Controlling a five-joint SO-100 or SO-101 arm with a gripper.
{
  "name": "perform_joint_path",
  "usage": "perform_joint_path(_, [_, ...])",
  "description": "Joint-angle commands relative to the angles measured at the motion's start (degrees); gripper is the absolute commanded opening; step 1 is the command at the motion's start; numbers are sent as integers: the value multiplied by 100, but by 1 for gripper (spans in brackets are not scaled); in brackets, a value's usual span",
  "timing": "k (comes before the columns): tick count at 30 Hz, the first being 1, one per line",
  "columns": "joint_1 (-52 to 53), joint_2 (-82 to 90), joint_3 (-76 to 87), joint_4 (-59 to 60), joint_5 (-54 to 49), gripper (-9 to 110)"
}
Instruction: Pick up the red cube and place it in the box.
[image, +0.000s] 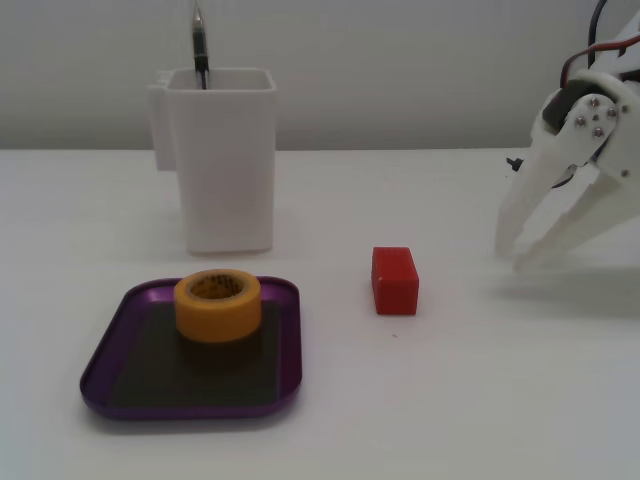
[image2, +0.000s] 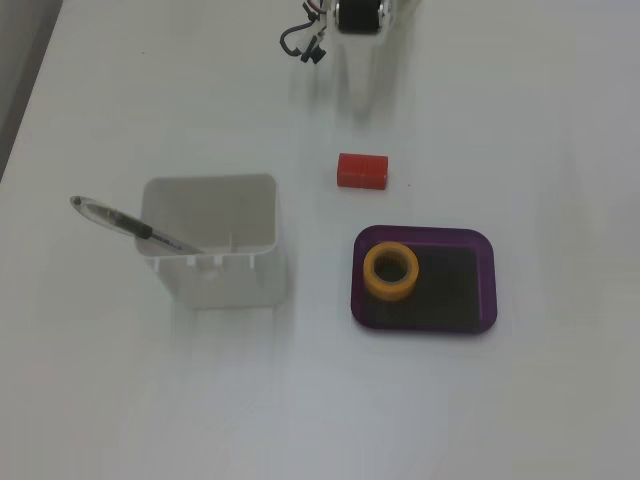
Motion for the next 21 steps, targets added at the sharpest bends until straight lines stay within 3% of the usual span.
perform_joint_path(1, [-53,501,53,-44,-18,0])
perform_joint_path(15, [-35,501,0,-44,-62,0])
perform_joint_path(21, [-26,211,-1195,-176,-79,0])
